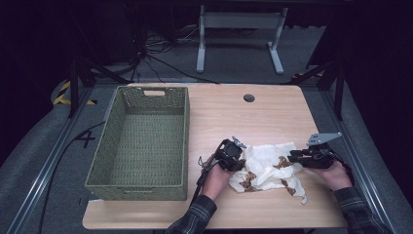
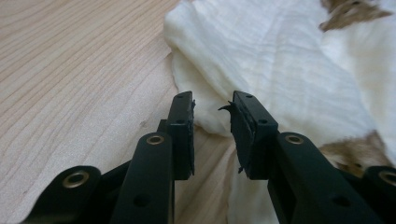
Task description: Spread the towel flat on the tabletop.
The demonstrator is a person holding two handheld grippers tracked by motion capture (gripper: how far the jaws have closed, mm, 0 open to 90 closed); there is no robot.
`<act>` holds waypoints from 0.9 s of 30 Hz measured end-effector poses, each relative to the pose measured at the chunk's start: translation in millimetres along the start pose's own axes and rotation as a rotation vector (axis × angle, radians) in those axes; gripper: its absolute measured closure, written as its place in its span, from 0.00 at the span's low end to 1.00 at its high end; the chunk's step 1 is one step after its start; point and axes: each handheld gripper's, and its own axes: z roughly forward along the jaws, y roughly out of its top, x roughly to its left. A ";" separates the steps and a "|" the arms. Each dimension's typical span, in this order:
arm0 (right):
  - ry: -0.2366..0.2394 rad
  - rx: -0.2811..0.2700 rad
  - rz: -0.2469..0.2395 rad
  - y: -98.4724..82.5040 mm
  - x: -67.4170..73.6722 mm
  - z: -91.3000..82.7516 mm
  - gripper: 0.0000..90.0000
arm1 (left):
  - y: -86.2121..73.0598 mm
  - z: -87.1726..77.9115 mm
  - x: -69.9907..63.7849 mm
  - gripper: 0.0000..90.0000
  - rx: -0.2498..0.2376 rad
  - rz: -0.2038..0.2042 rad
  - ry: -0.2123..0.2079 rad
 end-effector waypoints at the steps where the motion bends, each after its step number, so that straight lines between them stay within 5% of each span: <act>1: 0.001 -0.003 0.002 0.0 -0.1 -0.1 0.78 | 0.5 1.4 -0.6 0.81 0.002 0.012 0.007; 4: 0.002 -0.006 0.001 -0.2 -0.6 -0.2 0.78 | 2.2 4.3 -3.1 0.94 -0.009 0.026 0.028; 11: -0.007 0.005 0.004 -2.3 -3.1 0.9 0.80 | 7.3 -1.5 -0.4 0.97 0.016 0.041 0.126; 19: -0.023 0.018 0.030 -6.1 -10.6 1.2 0.84 | 24.6 -8.9 23.8 0.97 0.000 0.010 0.253; 27: -0.050 0.058 0.046 -10.7 -20.8 8.7 0.94 | 32.3 -1.9 52.0 0.97 0.047 -0.030 0.366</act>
